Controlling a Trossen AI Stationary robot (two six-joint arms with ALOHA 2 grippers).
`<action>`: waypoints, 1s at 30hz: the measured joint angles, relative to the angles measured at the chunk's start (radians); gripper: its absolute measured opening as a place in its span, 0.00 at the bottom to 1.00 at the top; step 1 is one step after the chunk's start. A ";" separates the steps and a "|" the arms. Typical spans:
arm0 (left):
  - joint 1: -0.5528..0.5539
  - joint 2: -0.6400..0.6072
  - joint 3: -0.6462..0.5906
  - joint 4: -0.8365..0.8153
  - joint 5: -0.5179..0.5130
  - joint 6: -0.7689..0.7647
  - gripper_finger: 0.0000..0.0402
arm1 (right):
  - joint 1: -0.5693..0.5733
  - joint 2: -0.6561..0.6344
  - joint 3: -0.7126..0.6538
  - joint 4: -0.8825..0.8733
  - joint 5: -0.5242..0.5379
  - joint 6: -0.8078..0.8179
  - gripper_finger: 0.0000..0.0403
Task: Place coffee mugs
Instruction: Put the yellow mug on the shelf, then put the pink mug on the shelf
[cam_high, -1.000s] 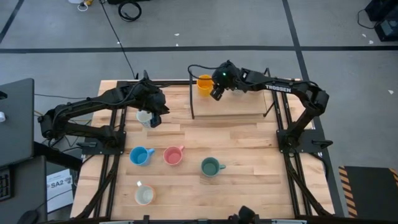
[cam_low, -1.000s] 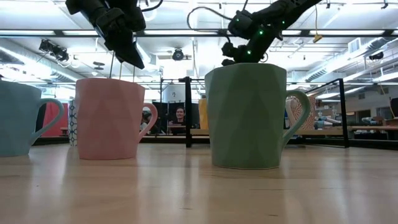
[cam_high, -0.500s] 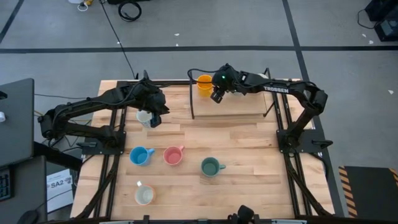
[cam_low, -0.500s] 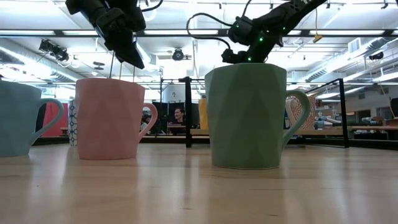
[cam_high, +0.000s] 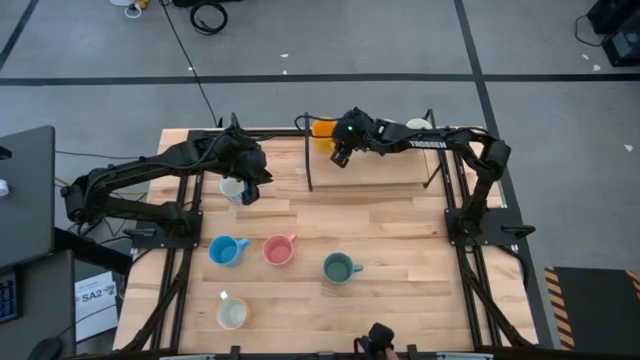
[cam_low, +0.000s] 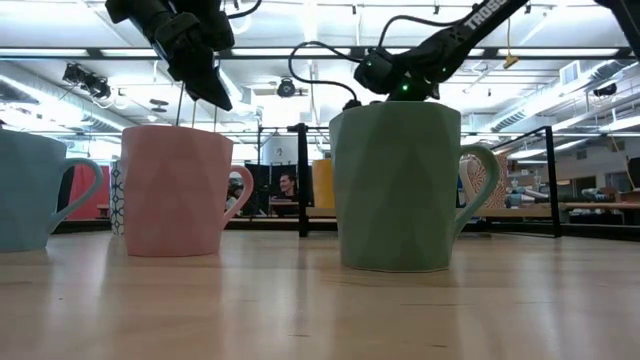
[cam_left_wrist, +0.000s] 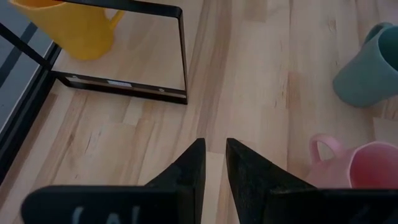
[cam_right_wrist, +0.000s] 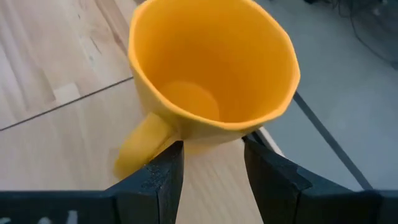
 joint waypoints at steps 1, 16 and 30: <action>0.000 0.000 0.000 0.000 0.000 0.000 0.17 | -0.002 0.000 0.000 0.006 0.000 -0.007 0.44; 0.000 0.000 0.000 0.000 0.000 0.000 0.17 | 0.000 -0.046 0.000 -0.073 0.000 -0.022 0.44; -0.003 0.000 0.000 0.028 0.047 -0.101 0.17 | 0.094 -0.289 0.000 -0.181 -0.133 -0.021 0.44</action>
